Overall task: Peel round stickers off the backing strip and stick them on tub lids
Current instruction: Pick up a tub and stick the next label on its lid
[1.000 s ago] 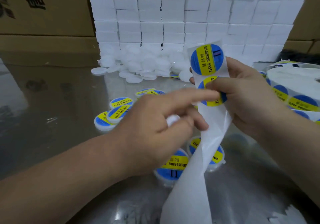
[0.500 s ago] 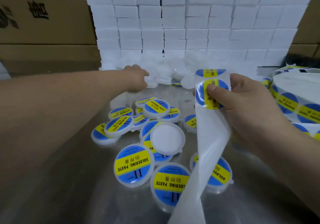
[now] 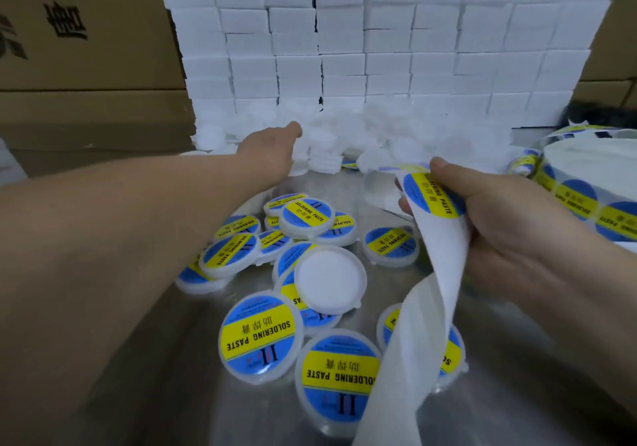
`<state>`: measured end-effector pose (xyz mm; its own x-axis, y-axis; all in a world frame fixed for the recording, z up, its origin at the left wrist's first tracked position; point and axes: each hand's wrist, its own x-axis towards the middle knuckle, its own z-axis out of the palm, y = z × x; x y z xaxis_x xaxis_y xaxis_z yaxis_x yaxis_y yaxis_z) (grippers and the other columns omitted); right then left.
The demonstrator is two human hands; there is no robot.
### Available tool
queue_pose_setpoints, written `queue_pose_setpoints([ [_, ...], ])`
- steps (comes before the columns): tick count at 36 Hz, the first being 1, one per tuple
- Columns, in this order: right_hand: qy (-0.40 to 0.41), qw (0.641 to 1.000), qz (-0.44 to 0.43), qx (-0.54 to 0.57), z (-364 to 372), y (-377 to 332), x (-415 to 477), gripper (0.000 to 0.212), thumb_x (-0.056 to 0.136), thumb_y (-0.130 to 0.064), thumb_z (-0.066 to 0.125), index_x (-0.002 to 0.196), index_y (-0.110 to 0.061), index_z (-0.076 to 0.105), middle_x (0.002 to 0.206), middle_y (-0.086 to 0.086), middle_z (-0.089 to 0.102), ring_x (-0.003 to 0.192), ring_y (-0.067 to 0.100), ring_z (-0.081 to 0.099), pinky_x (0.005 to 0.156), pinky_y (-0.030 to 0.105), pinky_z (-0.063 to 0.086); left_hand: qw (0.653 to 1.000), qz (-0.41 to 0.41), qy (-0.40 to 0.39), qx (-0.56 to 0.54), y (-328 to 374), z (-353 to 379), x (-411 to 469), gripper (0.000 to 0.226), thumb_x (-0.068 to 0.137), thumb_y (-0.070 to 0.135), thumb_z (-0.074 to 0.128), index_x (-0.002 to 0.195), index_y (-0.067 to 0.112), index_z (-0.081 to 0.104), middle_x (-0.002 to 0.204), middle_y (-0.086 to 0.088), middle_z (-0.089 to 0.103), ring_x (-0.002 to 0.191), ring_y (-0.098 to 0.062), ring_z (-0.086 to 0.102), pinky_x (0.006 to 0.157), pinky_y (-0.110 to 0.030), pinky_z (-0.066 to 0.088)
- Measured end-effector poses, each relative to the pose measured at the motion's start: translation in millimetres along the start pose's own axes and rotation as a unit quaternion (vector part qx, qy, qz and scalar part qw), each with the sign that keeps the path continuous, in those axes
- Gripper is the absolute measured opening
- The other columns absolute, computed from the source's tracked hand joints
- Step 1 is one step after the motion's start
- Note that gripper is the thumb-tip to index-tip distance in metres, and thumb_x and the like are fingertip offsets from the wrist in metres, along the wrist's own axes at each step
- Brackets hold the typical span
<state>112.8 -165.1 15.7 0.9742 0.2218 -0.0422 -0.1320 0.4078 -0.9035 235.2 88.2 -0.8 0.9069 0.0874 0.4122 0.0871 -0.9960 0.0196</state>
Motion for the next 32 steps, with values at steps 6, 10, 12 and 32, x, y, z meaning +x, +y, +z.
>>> queue_pose_setpoints([
  [6,-0.118,0.991,0.046,0.041,-2,-8,-4,0.028,0.079,-0.013,0.045,0.082,0.001,0.069,0.078,0.020,0.062,0.055,0.028,0.059,0.039,0.029,0.051,0.999,-0.009,-0.049,-0.002,4,8,-2,0.060,0.081,-0.001,0.049,0.137,0.016,0.037,0.130,-0.013,0.039,0.112,-0.034,0.047,0.082,-0.037,0.042],
  [10,-0.119,0.992,0.019,0.030,0,-6,-3,0.055,0.073,0.007,0.039,0.127,0.002,0.049,0.110,0.016,0.064,0.091,0.032,0.065,0.068,0.032,0.054,0.996,-0.057,-0.067,0.005,7,13,1,0.054,0.089,0.025,0.051,0.140,0.019,0.034,0.144,-0.010,0.027,0.129,-0.032,0.032,0.101,-0.040,0.033],
  [12,-0.106,0.994,0.009,0.009,3,-4,-5,0.064,0.075,0.014,0.037,0.135,-0.006,0.043,0.116,0.017,0.064,0.101,0.028,0.065,0.080,0.037,0.052,0.993,-0.064,-0.094,0.004,8,14,1,0.048,0.092,0.022,0.046,0.139,0.017,0.036,0.145,-0.011,0.032,0.127,-0.031,0.036,0.100,-0.037,0.036],
  [32,-0.092,0.991,-0.046,-0.084,6,3,-4,0.035,0.079,0.014,0.054,0.108,-0.004,0.061,0.094,0.014,0.071,0.075,0.024,0.068,0.068,0.032,0.058,0.988,-0.095,-0.083,-0.088,8,5,6,0.025,0.084,0.037,0.057,0.089,0.013,0.053,0.094,-0.006,0.054,0.083,-0.023,0.047,0.057,-0.028,0.031],
])
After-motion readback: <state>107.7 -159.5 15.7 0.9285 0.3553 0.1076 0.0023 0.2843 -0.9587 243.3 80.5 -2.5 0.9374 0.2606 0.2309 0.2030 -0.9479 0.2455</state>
